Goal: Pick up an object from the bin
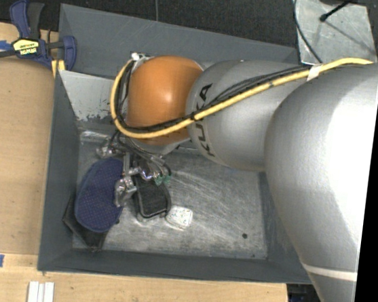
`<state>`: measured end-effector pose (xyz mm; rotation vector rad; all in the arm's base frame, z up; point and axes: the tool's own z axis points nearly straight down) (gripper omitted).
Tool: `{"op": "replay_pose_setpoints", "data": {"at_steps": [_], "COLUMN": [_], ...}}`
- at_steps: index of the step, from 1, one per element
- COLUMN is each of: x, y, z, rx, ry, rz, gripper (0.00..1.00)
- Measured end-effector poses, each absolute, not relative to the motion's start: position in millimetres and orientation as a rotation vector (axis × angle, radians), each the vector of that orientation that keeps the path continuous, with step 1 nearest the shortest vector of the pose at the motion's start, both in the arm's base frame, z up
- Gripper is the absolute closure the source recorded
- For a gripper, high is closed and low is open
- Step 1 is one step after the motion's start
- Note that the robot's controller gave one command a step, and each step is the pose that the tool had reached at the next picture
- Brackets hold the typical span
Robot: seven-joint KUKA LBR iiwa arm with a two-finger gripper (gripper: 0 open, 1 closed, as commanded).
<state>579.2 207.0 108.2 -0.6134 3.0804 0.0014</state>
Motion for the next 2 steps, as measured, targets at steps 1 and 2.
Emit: {"op": "replay_pose_setpoints", "data": {"at_steps": [1, 2], "x": [577.4, 579.7], "y": [205.6, 208.1], "z": [77.7, 82.1], "rx": [-0.855, -0.855], "ry": [3.011, 3.015], "rz": [0.011, 0.007], "gripper": [0.00, 0.00]}}
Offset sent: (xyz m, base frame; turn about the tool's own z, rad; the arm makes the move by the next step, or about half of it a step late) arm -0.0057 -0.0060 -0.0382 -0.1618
